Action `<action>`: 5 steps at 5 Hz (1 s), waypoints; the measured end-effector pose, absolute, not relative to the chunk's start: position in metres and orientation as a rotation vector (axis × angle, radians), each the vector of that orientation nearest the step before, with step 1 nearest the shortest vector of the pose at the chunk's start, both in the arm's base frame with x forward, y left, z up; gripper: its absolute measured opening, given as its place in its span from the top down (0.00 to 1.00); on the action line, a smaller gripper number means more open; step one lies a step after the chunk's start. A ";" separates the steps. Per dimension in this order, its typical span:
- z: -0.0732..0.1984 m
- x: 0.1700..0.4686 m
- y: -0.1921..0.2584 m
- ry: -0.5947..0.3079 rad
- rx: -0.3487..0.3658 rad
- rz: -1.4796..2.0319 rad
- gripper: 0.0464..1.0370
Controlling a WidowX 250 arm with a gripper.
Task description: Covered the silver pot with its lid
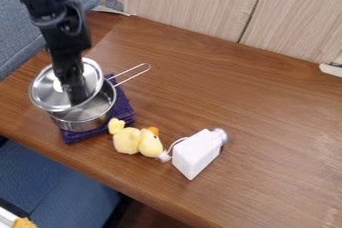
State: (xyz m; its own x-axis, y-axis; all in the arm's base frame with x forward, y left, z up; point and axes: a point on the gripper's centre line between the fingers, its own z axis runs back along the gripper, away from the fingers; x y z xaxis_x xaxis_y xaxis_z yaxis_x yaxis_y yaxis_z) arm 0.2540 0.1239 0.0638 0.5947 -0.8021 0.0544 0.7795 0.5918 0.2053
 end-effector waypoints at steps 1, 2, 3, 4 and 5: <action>0.048 0.250 0.124 -0.106 0.166 -0.937 0.77; 0.042 0.252 0.117 -0.101 0.168 -0.967 0.77; 0.041 0.254 0.112 -0.103 0.168 -0.987 0.77; 0.041 0.257 0.107 -0.106 0.168 -1.002 0.77; 0.040 0.258 0.105 -0.104 0.166 -1.008 0.77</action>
State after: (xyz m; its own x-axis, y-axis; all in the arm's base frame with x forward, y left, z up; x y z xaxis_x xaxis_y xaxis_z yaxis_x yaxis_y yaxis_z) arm 0.2576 0.1053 0.0404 0.5302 -0.8478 0.0105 0.8320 0.5226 0.1861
